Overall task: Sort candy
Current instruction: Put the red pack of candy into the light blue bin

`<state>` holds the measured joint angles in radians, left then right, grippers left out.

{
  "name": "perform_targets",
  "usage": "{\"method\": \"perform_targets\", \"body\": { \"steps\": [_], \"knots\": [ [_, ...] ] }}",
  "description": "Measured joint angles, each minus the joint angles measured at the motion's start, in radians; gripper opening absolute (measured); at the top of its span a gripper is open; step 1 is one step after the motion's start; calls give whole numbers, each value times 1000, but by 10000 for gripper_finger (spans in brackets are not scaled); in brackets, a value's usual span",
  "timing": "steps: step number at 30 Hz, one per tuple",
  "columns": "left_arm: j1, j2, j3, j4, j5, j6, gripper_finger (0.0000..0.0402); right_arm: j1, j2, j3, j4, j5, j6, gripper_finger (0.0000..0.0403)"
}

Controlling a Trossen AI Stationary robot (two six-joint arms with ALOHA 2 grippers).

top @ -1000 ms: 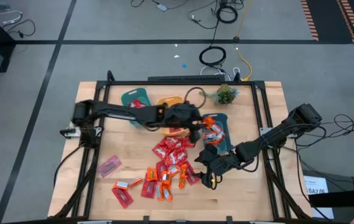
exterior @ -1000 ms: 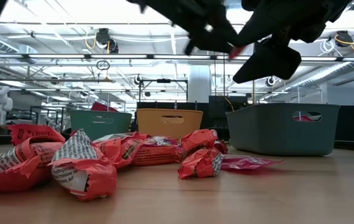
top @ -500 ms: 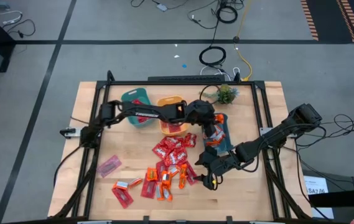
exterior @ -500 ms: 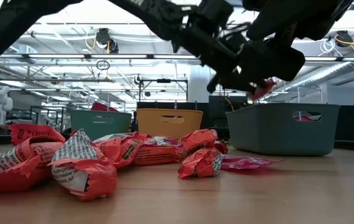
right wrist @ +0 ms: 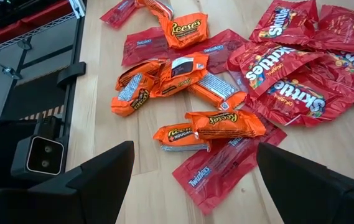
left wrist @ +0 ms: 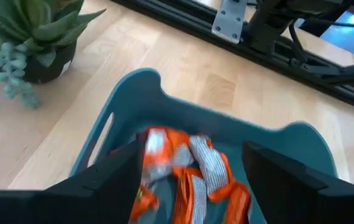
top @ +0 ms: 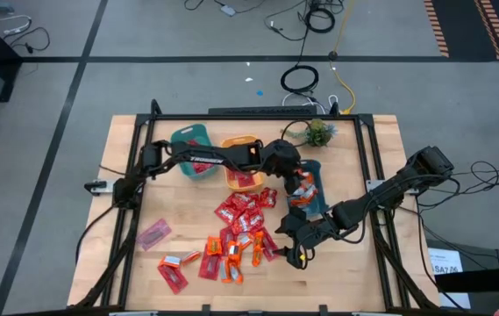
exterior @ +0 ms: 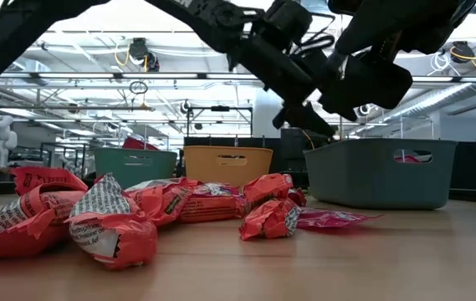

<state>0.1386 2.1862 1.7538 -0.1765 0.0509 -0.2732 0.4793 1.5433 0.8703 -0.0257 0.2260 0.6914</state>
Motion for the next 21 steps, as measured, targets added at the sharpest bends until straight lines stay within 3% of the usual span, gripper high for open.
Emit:
{"method": "perform_targets", "body": {
  "steps": [9, 15, 21],
  "knots": [
    [19, -183, 0, -344, -33, 90, 281, 0, 0, 0, -1, 0, 0, 332],
    [-38, -308, -13, -641, -95, 131, 281, -4, 0, 0, -2, 6, -13, 332],
    [-145, -477, -227, -616, -123, 98, 281, -16, 0, 0, 9, 11, -31, 332]
  ]
}}
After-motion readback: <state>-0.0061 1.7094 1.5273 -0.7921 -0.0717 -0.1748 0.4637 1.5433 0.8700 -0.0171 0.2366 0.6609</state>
